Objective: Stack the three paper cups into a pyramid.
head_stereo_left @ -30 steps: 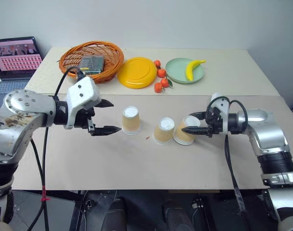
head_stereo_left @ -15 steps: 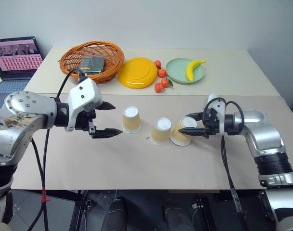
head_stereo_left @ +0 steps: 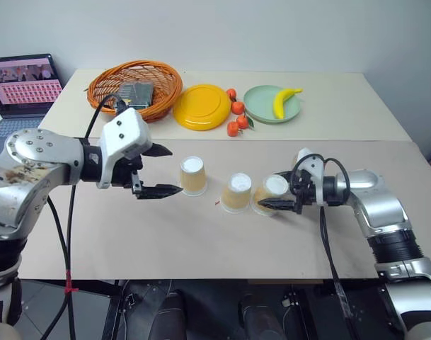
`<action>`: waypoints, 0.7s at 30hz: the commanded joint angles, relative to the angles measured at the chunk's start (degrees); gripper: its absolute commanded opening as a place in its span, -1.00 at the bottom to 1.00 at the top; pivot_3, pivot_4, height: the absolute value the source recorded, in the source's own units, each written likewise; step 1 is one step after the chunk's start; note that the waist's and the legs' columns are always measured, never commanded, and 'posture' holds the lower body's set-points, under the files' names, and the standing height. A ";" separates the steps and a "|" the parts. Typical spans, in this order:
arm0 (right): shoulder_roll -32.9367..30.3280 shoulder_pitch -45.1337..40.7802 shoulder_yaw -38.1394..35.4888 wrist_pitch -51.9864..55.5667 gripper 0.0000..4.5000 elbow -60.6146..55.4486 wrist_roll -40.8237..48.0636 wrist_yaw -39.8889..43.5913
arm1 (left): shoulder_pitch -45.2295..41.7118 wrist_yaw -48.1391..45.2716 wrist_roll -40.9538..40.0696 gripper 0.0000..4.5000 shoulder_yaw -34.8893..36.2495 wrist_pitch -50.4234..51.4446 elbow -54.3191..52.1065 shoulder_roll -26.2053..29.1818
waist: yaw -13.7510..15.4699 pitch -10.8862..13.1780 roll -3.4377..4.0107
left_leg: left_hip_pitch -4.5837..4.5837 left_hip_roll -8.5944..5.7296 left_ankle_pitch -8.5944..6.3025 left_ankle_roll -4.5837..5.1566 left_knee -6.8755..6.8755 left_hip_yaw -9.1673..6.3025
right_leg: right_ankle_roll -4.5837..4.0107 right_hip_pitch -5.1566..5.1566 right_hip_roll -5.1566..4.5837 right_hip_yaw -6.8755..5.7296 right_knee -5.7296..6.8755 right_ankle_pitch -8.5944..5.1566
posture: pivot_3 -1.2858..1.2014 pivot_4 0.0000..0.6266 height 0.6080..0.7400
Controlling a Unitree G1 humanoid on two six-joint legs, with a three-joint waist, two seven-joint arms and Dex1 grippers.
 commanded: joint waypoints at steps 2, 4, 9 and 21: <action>-2.52 -2.47 -3.81 4.64 0.98 -5.75 4.61 0.49 | -1.65 -0.35 0.24 1.00 1.03 -1.23 0.08 0.24 | 0.09 0.00 0.00 | -0.01 0.00 0.00 0.00 0.00 0.00 | 0.00 0.00 0.00 0.00 -0.01 0.00 | 0.03 -0.52 0.88; -3.10 -2.98 -4.45 6.16 0.98 -6.57 5.61 0.26 | -1.73 -0.40 0.32 1.00 0.90 -1.34 0.21 0.17 | 0.11 0.00 0.00 | 0.00 0.00 0.00 0.00 0.00 0.00 | 0.00 0.00 0.00 0.00 -0.01 0.00 | 0.03 -0.52 0.88; -4.96 -4.96 -6.79 11.10 0.98 -10.30 9.44 -0.27 | -2.21 -0.69 0.72 1.00 0.49 -1.79 0.91 -0.23 | 0.26 0.00 0.00 | 0.00 0.00 0.00 0.00 -0.01 0.00 | 0.00 0.00 0.00 0.00 -0.01 0.00 | 0.03 -0.52 0.88; -9.79 -14.05 -13.64 14.56 0.98 -8.33 16.23 0.47 | -0.61 0.96 -5.76 1.00 8.05 1.96 1.25 -2.58 | 0.78 0.01 -0.01 | -0.01 0.02 0.00 0.00 -0.08 0.01 | -0.01 -0.02 0.00 -0.01 -0.06 -0.01 | 0.03 -0.52 0.88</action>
